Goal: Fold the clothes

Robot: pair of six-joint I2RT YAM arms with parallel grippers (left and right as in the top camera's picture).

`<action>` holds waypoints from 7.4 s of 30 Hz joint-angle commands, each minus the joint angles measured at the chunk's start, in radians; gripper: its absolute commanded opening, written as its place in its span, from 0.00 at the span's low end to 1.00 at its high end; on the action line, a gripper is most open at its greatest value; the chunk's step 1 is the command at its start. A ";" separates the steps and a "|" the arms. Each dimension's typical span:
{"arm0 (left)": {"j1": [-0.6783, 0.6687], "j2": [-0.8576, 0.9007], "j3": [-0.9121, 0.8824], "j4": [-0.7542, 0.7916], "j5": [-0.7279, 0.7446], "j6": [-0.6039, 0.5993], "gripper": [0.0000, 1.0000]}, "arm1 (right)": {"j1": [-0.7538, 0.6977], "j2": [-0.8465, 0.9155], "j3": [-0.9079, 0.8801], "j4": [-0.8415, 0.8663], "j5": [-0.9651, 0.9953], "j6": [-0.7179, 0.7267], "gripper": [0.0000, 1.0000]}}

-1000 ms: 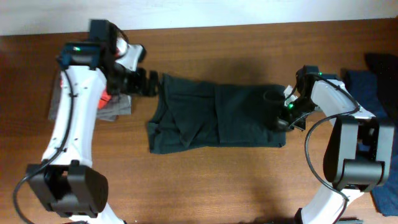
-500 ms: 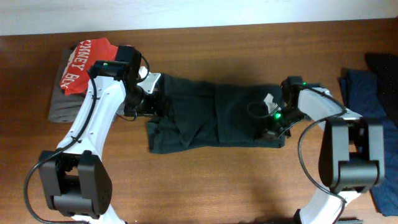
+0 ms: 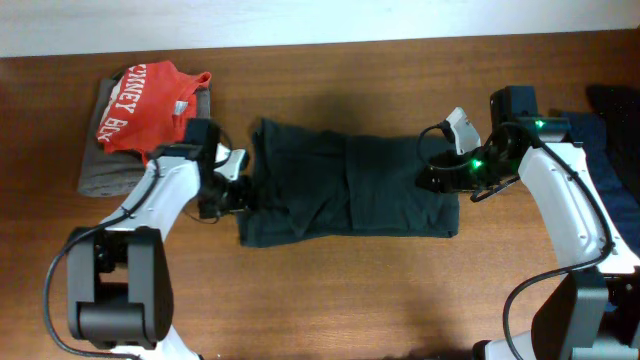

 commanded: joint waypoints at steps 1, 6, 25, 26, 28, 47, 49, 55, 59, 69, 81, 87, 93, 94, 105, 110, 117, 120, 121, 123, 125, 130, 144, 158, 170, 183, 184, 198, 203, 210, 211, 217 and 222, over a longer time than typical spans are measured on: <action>0.071 -0.002 -0.035 0.031 0.118 0.031 0.99 | -0.001 -0.006 0.009 -0.010 0.029 -0.015 0.47; 0.112 0.060 -0.089 0.086 0.284 0.108 0.99 | -0.001 -0.006 0.009 -0.010 0.029 -0.015 0.46; 0.087 0.222 -0.105 0.334 0.495 0.177 0.99 | -0.001 -0.006 0.009 -0.006 0.029 -0.015 0.45; 0.085 0.222 -0.105 0.340 0.494 0.171 0.99 | -0.001 -0.006 0.009 -0.006 0.029 -0.015 0.45; 0.087 0.222 -0.105 0.313 0.494 0.163 0.98 | -0.001 -0.006 0.008 -0.010 0.029 -0.011 0.45; 0.230 0.265 -0.101 0.360 0.338 0.118 0.99 | -0.001 -0.006 0.009 -0.001 0.029 0.002 0.41; 0.194 0.296 -0.101 0.375 0.346 0.118 0.99 | -0.001 -0.006 0.008 0.003 0.029 0.016 0.41; 0.123 0.343 -0.077 0.387 0.383 0.146 0.99 | -0.001 -0.006 0.009 -0.003 0.029 0.019 0.41; 0.113 0.343 -0.031 0.320 0.408 0.203 0.99 | -0.001 -0.006 0.009 -0.003 0.029 0.023 0.40; 0.018 0.348 -0.030 0.347 0.344 0.224 0.99 | -0.001 -0.006 0.009 -0.005 0.026 0.049 0.35; -0.048 0.350 -0.008 0.341 0.327 0.215 0.19 | -0.001 -0.006 0.009 -0.034 0.026 0.049 0.35; -0.022 0.338 0.227 0.010 0.166 0.216 0.01 | -0.001 -0.006 0.009 -0.039 0.026 0.049 0.35; 0.005 0.327 0.571 -0.350 -0.014 0.231 0.00 | -0.001 -0.006 0.009 -0.043 0.026 0.049 0.34; 0.008 0.327 0.621 -0.393 -0.036 0.231 0.01 | -0.001 -0.006 0.009 -0.045 0.026 0.049 0.35; -0.085 0.327 1.062 -0.663 -0.091 0.253 0.00 | -0.001 -0.006 0.009 -0.054 0.026 0.049 0.35; -0.206 0.352 1.046 -0.645 -0.131 0.249 0.01 | -0.001 -0.006 0.009 -0.075 0.026 0.048 0.35; -0.385 0.411 1.013 -0.595 -0.154 0.234 0.01 | -0.002 -0.006 0.009 -0.095 0.026 0.049 0.35; -0.427 0.450 1.013 -0.587 -0.154 0.234 0.06 | -0.002 -0.006 0.009 -0.096 0.026 0.049 0.35; -0.447 0.470 1.013 -0.582 -0.154 0.234 0.13 | -0.002 -0.006 0.009 -0.097 0.026 0.049 0.35; -0.462 0.483 1.013 -0.575 -0.154 0.234 0.25 | -0.002 -0.006 0.009 -0.098 0.026 0.049 0.35; -0.476 0.483 1.018 -0.565 -0.154 0.234 0.60 | -0.002 -0.006 0.009 -0.099 0.026 0.049 0.35; -0.454 0.482 1.137 -0.629 -0.221 0.204 0.77 | -0.002 -0.006 0.009 -0.099 0.026 0.049 0.36; -0.201 0.513 1.235 -0.785 -0.132 0.083 0.01 | -0.001 -0.006 0.009 -0.082 0.026 0.049 0.36; -0.261 0.508 0.870 -0.354 0.395 0.133 0.01 | -0.001 -0.006 0.009 -0.067 0.026 0.049 0.36; -0.355 0.492 0.962 -0.224 0.477 0.129 0.04 | -0.001 -0.006 0.009 -0.063 0.026 0.049 0.36; -0.170 0.463 1.102 -0.517 0.152 0.159 0.34 | 0.145 0.014 0.002 0.210 -0.003 0.049 0.58; -0.164 0.463 1.101 -0.544 0.112 0.159 0.37 | 0.179 0.027 0.002 0.257 0.041 0.049 0.61; -0.152 0.468 1.084 -0.616 0.021 0.182 0.57 | 0.412 0.286 0.003 0.494 0.681 0.154 0.37; -0.153 0.481 1.084 -0.616 0.021 0.182 0.58 | 0.339 0.278 0.040 0.499 0.708 0.192 0.13; -0.153 0.486 1.084 -0.611 0.021 0.182 0.58 | 0.250 0.278 0.049 0.511 0.586 0.161 0.16; -0.153 0.486 1.084 -0.611 0.021 0.182 0.58 | 0.240 0.278 0.050 0.515 0.581 0.161 0.23; -0.157 0.493 1.083 -0.593 0.022 0.183 0.68 | 0.187 0.275 0.054 0.473 0.515 0.161 0.47; -0.188 0.523 1.068 -0.548 0.022 0.205 0.63 | 0.151 0.209 0.064 0.418 0.140 0.083 0.38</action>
